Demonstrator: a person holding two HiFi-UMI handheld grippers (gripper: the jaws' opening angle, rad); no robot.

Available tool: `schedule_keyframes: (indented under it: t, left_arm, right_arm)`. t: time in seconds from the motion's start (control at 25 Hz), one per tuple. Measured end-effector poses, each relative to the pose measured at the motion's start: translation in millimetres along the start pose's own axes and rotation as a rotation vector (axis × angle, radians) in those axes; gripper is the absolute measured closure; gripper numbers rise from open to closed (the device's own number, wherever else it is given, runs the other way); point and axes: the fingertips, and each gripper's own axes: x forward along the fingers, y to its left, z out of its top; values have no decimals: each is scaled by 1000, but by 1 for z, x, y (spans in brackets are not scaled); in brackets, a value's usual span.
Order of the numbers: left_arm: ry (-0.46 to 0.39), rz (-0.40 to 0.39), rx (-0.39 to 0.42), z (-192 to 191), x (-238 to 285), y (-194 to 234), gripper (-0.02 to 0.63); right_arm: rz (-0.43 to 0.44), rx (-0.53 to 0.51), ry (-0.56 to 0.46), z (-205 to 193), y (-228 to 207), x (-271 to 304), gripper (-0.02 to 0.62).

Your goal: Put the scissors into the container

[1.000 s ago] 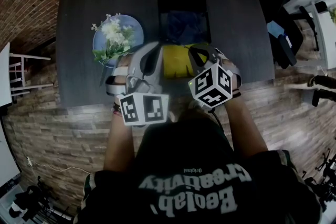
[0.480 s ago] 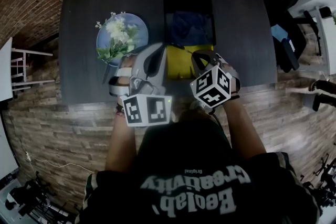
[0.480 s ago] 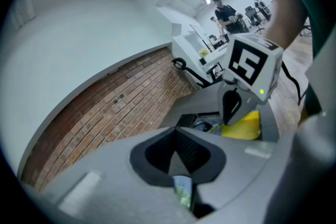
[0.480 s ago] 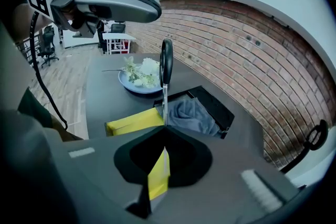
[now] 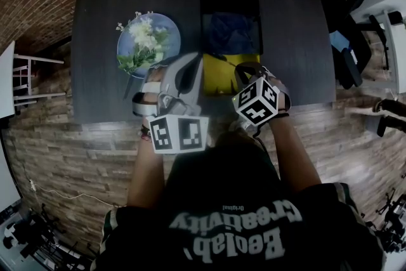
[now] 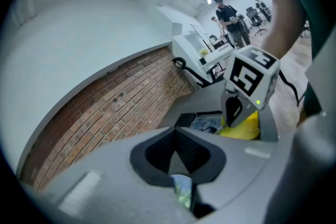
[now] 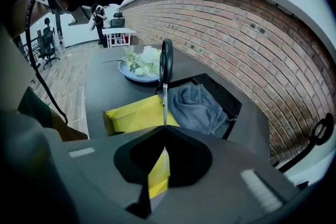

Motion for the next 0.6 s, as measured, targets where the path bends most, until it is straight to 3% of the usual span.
schedule_keyframes:
  t: [0.6]
  left_arm:
    - [18,-13,-2,-11,0,-1,603]
  right_arm:
    - [56,5,87,-22,13,30,583]
